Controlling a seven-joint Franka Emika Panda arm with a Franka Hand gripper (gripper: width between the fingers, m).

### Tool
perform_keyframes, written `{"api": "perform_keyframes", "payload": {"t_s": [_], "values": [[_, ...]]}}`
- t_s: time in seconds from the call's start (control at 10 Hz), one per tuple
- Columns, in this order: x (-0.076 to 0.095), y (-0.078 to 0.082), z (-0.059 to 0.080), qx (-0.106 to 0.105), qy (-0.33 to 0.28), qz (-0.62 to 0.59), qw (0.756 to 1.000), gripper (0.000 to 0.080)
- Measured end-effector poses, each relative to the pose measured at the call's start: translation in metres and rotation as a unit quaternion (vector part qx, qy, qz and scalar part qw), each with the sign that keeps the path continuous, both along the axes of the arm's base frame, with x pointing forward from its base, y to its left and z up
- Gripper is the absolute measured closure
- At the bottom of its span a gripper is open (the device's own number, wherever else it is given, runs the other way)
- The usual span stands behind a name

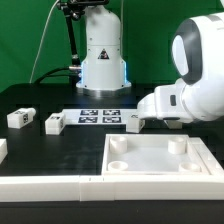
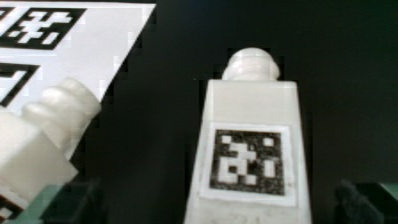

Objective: Assemble one leg

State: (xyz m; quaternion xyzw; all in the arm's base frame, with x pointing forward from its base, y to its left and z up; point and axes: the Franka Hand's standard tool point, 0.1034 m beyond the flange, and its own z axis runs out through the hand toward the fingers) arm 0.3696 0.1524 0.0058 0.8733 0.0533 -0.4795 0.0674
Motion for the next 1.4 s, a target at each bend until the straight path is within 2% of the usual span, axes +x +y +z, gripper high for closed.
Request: {"api": "perform_keyframes", "payload": {"t_s": [0.3,0.4,0.5,0.6,1.2,1.4], "values": [[-0.003,0.001,-0.001,-0.003,0.003,0.002,1.000,0.0161],[-0.003,0.001,-0.001,-0.003,0.003,0.002,1.000,0.0347],[-0.003,0.001,-0.001,-0.003,0.003,0.002,1.000,0.0347],[-0.003,0.001,-0.001,-0.003,0.003,0.002,1.000,0.0510],[-0.001,0.000,0.001,0.001,0.006,0.004,1.000,0.0509],[0.017,-0.008,0.032,0.009,0.009,0.001,1.000,0.0509]]}}
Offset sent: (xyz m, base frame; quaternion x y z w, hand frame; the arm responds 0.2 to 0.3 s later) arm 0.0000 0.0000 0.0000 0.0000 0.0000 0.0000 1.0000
